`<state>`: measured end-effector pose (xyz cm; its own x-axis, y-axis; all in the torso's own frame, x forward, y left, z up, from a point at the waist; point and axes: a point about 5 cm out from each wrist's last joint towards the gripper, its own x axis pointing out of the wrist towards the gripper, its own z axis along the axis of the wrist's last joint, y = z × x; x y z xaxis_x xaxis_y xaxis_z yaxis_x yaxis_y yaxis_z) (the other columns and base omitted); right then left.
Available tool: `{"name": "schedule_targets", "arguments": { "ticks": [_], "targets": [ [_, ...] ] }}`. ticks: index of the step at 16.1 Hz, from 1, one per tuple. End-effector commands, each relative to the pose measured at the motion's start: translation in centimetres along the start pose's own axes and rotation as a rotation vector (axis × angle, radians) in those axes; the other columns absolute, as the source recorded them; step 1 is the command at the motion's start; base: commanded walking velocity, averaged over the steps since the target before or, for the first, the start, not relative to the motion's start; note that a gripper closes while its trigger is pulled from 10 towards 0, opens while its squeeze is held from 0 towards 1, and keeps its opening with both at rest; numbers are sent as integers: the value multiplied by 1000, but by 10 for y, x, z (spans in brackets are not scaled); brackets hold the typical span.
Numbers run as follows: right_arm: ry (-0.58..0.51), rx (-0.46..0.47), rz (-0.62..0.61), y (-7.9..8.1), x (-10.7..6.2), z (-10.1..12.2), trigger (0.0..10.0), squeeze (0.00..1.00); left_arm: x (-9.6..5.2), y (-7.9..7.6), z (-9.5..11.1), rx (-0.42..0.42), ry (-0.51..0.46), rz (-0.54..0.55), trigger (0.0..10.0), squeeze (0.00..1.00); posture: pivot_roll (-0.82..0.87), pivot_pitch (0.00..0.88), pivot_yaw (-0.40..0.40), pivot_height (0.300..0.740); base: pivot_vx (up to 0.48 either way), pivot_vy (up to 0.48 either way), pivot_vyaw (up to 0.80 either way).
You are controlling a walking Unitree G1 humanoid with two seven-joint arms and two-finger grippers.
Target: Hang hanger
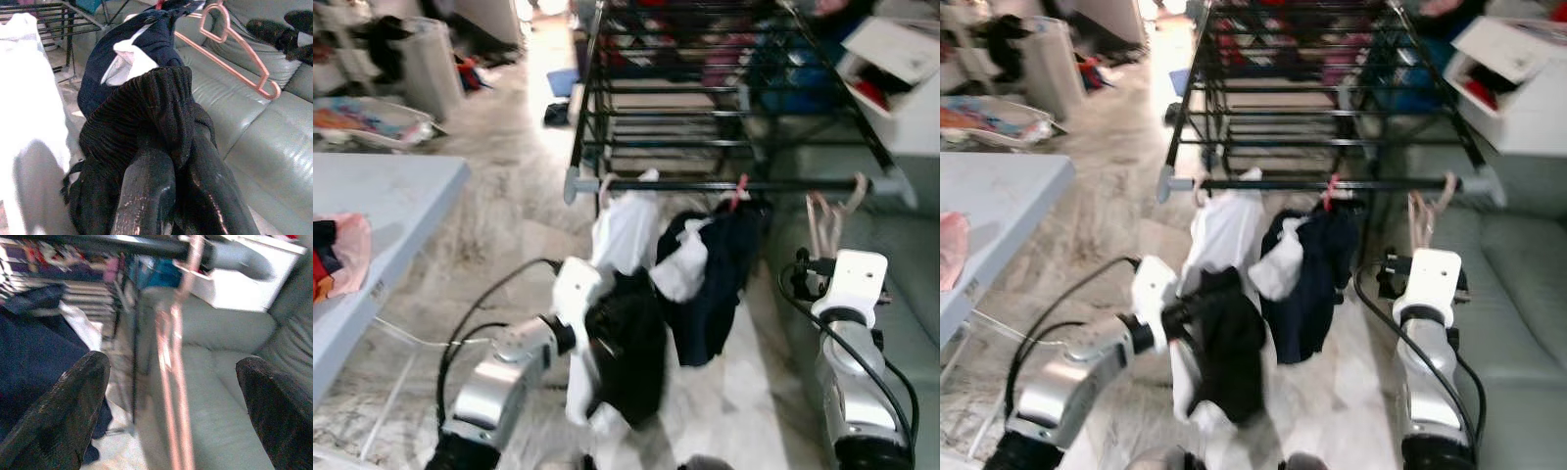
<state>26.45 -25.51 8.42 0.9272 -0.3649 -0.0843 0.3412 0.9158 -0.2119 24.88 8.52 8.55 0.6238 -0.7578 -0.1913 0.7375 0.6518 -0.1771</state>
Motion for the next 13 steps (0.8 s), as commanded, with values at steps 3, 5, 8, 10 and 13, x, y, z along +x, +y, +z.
{"name": "schedule_targets", "arguments": {
  "ticks": [3,5,8,10,13],
  "targets": [
    [85,-11,6,-5,10,-9,10000,0,2,-7,8,18,-25,-25,10000,0,-30,0,26,740,0,0,0],
    [88,-47,40,-1,18,-8,10000,0,1,-10,9,9,-31,-34,10000,0,-26,0,23,740,0,0,0],
    [82,-76,76,1,32,-1,10000,0,-3,-16,7,-10,-37,-54,10000,0,-7,0,15,740,0,0,0],
    [73,-82,72,-2,40,3,10000,0,-6,-17,7,-9,-37,-56,10000,0,0,0,13,740,0,0,0],
    [76,-88,75,-2,43,3,10000,0,-9,-16,8,-9,-35,-53,10000,0,9,0,12,740,0,0,0]
  ]
}}
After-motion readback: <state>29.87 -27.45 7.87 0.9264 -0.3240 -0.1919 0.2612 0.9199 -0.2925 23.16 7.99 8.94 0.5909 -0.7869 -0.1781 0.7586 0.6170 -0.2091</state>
